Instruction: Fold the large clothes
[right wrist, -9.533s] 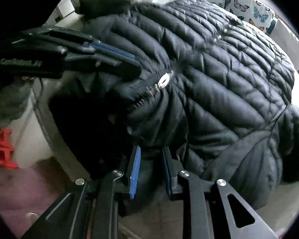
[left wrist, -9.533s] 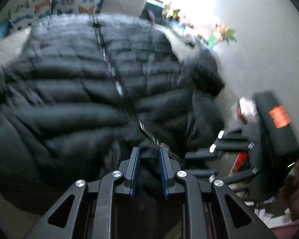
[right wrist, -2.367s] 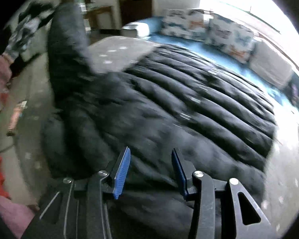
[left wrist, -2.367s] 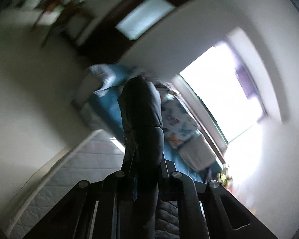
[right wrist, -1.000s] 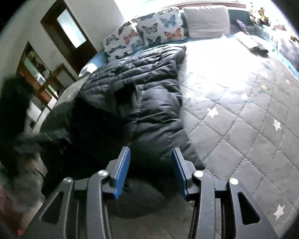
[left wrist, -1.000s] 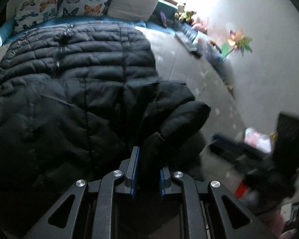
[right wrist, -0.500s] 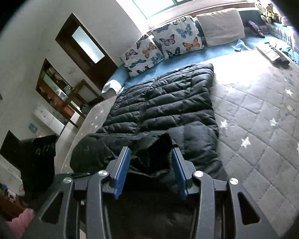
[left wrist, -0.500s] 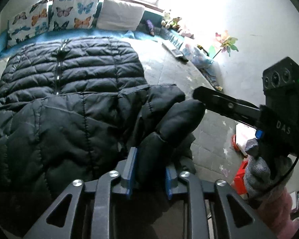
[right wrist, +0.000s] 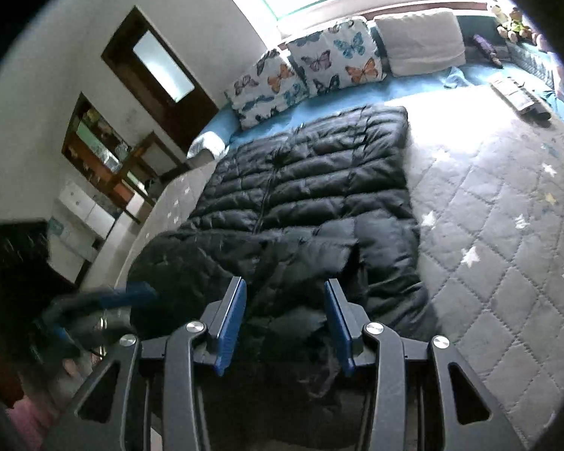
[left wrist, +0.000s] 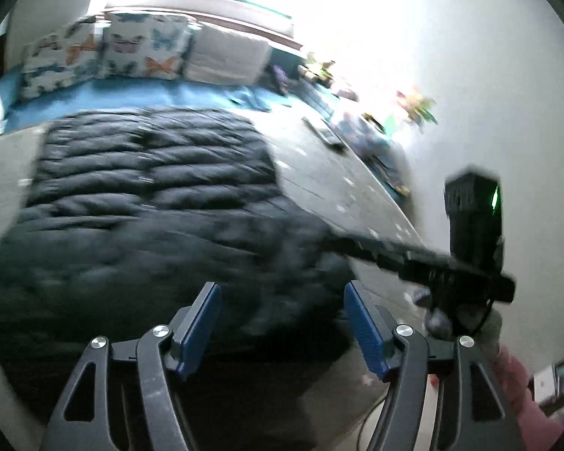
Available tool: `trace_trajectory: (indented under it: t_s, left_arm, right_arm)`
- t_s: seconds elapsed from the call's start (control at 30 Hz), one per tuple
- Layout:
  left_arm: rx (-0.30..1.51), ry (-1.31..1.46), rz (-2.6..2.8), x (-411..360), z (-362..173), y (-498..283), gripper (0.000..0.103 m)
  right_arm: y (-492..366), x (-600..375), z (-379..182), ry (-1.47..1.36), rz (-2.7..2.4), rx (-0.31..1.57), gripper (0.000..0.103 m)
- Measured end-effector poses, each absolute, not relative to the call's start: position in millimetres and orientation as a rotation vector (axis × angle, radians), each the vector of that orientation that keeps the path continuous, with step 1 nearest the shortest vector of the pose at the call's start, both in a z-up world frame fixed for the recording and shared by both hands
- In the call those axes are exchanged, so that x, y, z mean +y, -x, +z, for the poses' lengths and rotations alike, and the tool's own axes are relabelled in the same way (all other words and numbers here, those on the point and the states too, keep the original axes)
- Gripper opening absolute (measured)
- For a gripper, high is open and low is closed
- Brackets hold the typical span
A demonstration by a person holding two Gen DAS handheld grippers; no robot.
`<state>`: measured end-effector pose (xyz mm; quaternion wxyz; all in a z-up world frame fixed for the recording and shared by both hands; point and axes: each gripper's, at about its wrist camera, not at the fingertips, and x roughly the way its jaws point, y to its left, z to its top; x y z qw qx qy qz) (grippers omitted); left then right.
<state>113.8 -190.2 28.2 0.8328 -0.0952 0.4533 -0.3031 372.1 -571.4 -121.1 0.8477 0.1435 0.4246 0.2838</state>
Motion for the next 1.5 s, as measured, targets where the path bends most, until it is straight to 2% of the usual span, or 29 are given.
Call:
trace_trajectory:
  t_s: [0.1, 0.17, 0.27, 0.5, 0.63, 0.8, 0.9, 1.13, 1.3, 1.43, 1.47, 1.5]
  left_arm:
    - [0.939, 0.212, -0.522, -127, 40, -122, 0.073]
    - [0.918, 0.205, -0.423, -90, 44, -126, 0.073]
    - [0.921, 0.201, -0.263, -30, 34, -143, 0.073]
    - [1.026, 0.313, -0.221, 41, -28, -159, 0.070]
    - [1.027, 0.320, -0.259, 36, -54, -150, 0.069]
    - [0.993, 0.222, -0.267, 8, -61, -132, 0.069]
    - [0.988, 0.166, -0.261, -9, -62, -123, 0.069]
    - [0.953, 0.088, -0.248, -28, -38, -116, 0.069]
    - [0.906, 0.147, -0.313, -24, -11, -113, 0.069]
    - [0.935, 0.123, -0.349, -41, -13, -128, 0.069]
    - [0.952, 0.123, -0.364, -47, -17, -133, 0.069]
    - [0.969, 0.125, -0.389, -53, -22, -136, 0.068]
  right_arm:
    - [-374, -556, -133, -0.248, 0.581, 0.920, 0.044]
    - [-374, -551, -138, -0.227, 0.568, 0.925, 0.028]
    - [-373, -542, -140, -0.191, 0.567, 0.924, 0.018]
    - [-369, -548, -126, -0.154, 0.487, 0.876, 0.019]
    - [-370, -562, -135, -0.214, 0.484, 0.917, 0.027]
    - [-368, -563, -146, -0.231, 0.495, 0.954, 0.030]
    - [-368, -559, -147, -0.233, 0.503, 0.956, 0.042]
    - [-365, -561, -140, -0.164, 0.446, 0.913, 0.046]
    - [-371, -565, -141, -0.176, 0.426, 0.899, 0.046]
    - [-381, -561, -148, -0.207, 0.464, 0.921, 0.046]
    - [-381, -557, -148, -0.196, 0.487, 0.915, 0.041]
    - [-379, -553, -144, -0.173, 0.491, 0.895, 0.032]
